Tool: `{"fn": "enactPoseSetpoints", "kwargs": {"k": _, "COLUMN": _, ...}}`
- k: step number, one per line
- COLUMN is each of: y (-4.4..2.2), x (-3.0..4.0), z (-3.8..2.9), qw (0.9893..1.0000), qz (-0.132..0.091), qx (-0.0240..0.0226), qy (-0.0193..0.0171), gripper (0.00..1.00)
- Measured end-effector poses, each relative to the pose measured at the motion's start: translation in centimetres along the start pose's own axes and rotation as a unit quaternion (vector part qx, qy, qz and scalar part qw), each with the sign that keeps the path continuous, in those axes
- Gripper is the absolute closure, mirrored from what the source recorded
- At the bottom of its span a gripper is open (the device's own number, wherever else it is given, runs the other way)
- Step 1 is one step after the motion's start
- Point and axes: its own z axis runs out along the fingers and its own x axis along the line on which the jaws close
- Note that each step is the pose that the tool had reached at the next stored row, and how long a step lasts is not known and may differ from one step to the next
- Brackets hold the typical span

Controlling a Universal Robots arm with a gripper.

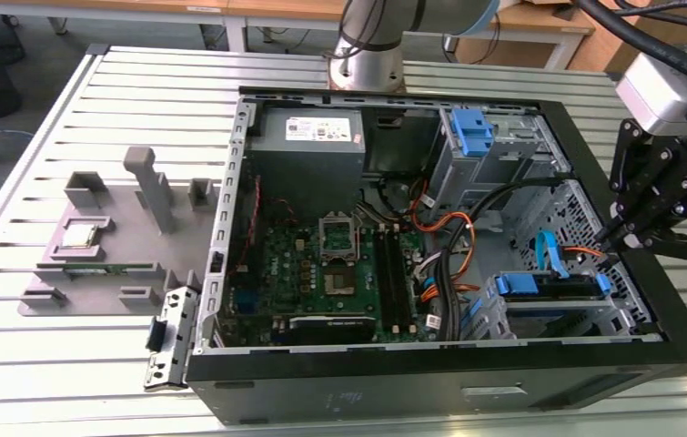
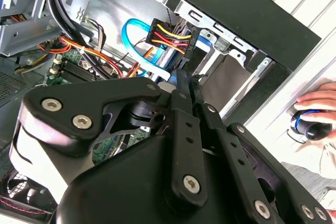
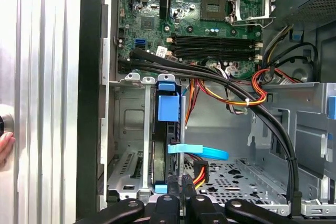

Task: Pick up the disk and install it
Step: 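Insert the second disk wire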

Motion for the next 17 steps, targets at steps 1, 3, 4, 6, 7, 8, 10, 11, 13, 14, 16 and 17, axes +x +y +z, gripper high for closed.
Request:
{"fn": "enactPoseSetpoints", "kwargs": {"k": 1, "y": 0.0, "x": 0.0, "z": 0.06, "qw": 1.0, "qz": 0.0, "qx": 0.0, "qy": -0.0001, "gripper": 0.83}}
{"fn": "enactPoseSetpoints", "kwargs": {"k": 3, "y": 0.0, "x": 0.02, "z": 0.36, "qw": 1.0, "qz": 0.0, "qx": 0.0007, "qy": 0.0, "gripper": 0.83}}
{"fn": "enactPoseSetpoints", "kwargs": {"k": 4, "y": 0.01, "x": 0.03, "z": 0.54, "qw": 1.0, "qz": 0.0, "qx": 0.0011, "qy": 0.0, "gripper": 0.83}}
{"fn": "enactPoseSetpoints", "kwargs": {"k": 6, "y": 0.02, "x": 0.05, "z": 0.91, "qw": 1.0, "qz": 0.0, "qx": 0.0012, "qy": 0.0, "gripper": 0.83}}
{"fn": "enactPoseSetpoints", "kwargs": {"k": 7, "y": 0.02, "x": 0.06, "z": 1.1, "qw": 1.0, "qz": 0.0, "qx": 0.0013, "qy": -0.0001, "gripper": 0.83}}
{"fn": "enactPoseSetpoints", "kwargs": {"k": 8, "y": -0.06, "x": 0.06, "z": 1.23, "qw": 1.0, "qz": 0.0, "qx": 0.0012, "qy": 0.0, "gripper": 0.83}}
{"fn": "enactPoseSetpoints", "kwargs": {"k": 10, "y": -0.51, "x": 0.07, "z": 1.36, "qw": 1.0, "qz": 0.0, "qx": 0.0012, "qy": 0.0002, "gripper": 0.83}}
{"fn": "enactPoseSetpoints", "kwargs": {"k": 11, "y": -0.86, "x": 0.08, "z": 1.41, "qw": 1.0, "qz": 0.0, "qx": 0.0012, "qy": 0.0002, "gripper": 0.83}}
{"fn": "enactPoseSetpoints", "kwargs": {"k": 13, "y": -1.21, "x": 0.08, "z": 1.45, "qw": 1.0, "qz": 0.0, "qx": 0.0012, "qy": 0.0001, "gripper": 0.83}}
{"fn": "enactPoseSetpoints", "kwargs": {"k": 14, "y": -1.37, "x": 0.09, "z": 1.49, "qw": 1.0, "qz": 0.0, "qx": 0.0011, "qy": 0.0001, "gripper": 0.83}}
{"fn": "enactPoseSetpoints", "kwargs": {"k": 16, "y": -1.61, "x": 0.1, "z": 1.7, "qw": 1.0, "qz": 0.0, "qx": 0.0011, "qy": 0.0, "gripper": 0.83}}
{"fn": "enactPoseSetpoints", "kwargs": {"k": 17, "y": -1.68, "x": 0.11, "z": 1.84, "qw": 1.0, "qz": 0.0, "qx": 0.0011, "qy": 0.0, "gripper": 0.83}}
